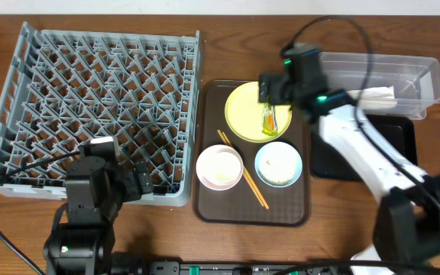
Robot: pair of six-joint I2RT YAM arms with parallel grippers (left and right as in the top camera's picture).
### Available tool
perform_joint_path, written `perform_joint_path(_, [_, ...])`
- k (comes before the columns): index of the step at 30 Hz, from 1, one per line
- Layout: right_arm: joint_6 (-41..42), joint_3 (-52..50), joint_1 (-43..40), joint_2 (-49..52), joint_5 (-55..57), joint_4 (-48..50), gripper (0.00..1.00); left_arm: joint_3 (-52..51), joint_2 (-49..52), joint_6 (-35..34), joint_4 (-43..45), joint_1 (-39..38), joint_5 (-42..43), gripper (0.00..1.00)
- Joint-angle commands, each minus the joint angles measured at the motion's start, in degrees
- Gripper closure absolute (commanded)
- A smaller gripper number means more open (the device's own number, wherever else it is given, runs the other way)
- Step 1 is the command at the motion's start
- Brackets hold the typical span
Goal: Sort waste into correct bins and load items into the dishwasher
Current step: 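Grasp the green snack wrapper on the yellow plate with the right gripper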
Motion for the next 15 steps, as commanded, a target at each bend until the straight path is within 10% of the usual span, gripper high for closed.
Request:
perform_joint_path(1, [0.1,-1.0,1.9,5.0,5.5,-0.7,0.2,1.4,-0.1,-0.3,-0.7,-0.2,-0.5,0.03])
perform_joint_path(9, [5.8,-1.0,2.5,12.3,5.7,-2.1,0.31,1.4,-0.1,-0.3,-1.0,-0.2,-0.5,0.03])
perform_joint_path(15, [6.1,-1.0,2.4,12.9,4.6,-2.5,0.83,1.4,-0.1,-0.3,-1.0,-0.2,-0.5,0.03])
